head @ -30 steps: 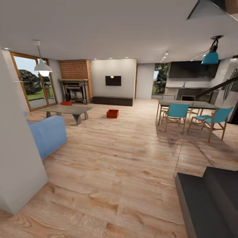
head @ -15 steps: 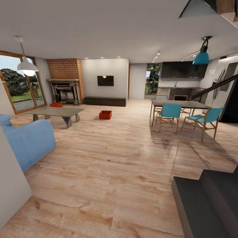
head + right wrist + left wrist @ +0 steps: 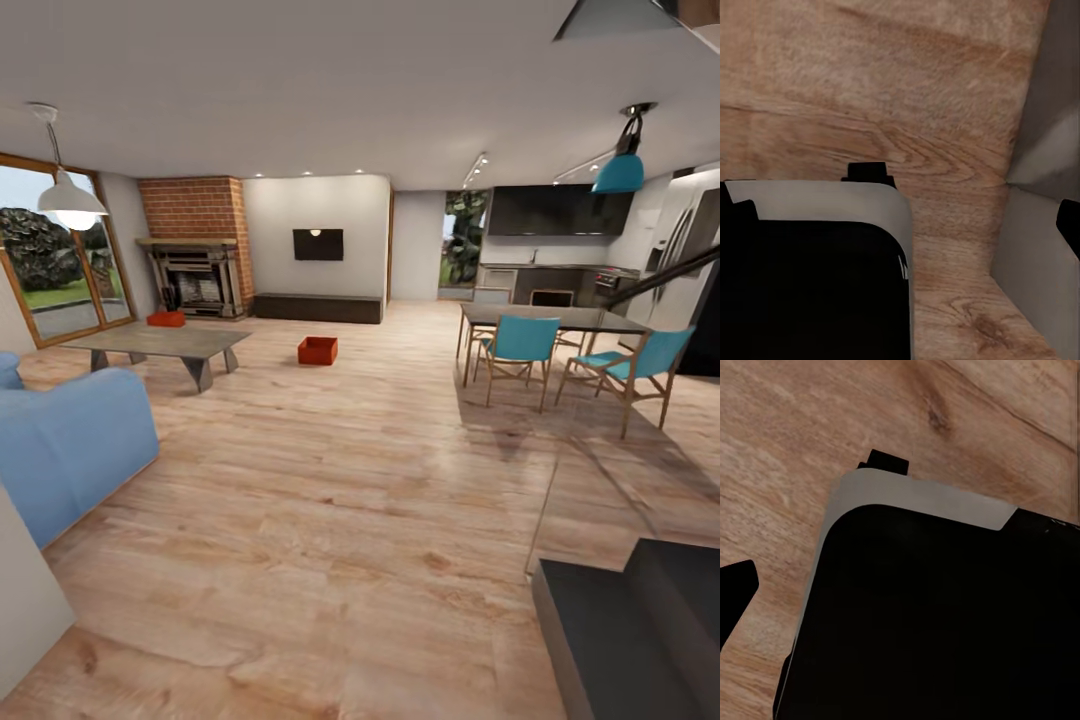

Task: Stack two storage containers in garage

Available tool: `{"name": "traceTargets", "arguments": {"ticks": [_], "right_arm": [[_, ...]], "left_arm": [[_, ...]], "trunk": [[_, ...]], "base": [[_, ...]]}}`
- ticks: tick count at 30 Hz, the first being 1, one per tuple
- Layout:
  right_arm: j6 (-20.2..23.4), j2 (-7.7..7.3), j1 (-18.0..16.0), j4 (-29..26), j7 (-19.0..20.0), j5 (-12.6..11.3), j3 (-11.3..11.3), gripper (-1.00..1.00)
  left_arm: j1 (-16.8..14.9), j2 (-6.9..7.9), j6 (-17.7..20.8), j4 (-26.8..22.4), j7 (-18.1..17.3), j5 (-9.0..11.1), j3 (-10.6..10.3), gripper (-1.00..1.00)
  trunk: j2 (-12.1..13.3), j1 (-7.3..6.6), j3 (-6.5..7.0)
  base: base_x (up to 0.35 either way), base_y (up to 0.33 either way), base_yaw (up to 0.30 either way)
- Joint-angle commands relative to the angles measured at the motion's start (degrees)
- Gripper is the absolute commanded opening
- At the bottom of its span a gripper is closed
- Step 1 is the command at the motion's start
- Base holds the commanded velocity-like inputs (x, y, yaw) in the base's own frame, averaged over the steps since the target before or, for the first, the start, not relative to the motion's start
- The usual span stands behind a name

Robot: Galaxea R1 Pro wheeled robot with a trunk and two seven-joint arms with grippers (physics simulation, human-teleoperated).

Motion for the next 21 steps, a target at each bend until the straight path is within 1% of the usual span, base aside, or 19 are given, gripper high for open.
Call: {"name": "traceTargets", "arguments": {"ticks": [1,5,6,18,21], "right_arm": [[-0.34,0.04,-0.08,0.18,-0.04,-0.56,0.49,1.00],[-0.34,0.39,-0.08,0.18,-0.22,-0.63,0.43,1.00],[-0.34,0.64,-0.08,0.18,-0.29,-0.64,0.41,1.00],[-0.34,0.63,-0.08,0.18,-0.40,-0.65,0.40,1.00],[-0.34,0.62,-0.08,0.18,-0.36,-0.65,0.40,1.00]], "left_arm": [[0.01,0.01,0.37,-0.15,0.18,0.28,0.06,1.00],[0.01,0.05,0.30,-0.15,0.18,0.28,0.08,1.00],[-0.01,0.00,0.29,-0.15,0.18,0.28,0.09,1.00],[0.00,-0.01,0.33,-0.15,0.18,0.28,0.09,1.00],[-0.01,-0.02,0.37,-0.08,0.20,0.28,0.09,1.00]], "trunk": [[-0.03,0.03,-0.06],[-0.03,0.03,-0.06],[-0.03,0.03,-0.06],[-0.03,0.03,-0.06],[-0.03,0.03,-0.06]], "base": [[0.324,0.000,0.000],[0.324,0.000,0.009],[0.324,0.000,0.205],[0.324,0.000,0.257],[0.324,0.000,0.168]]}}
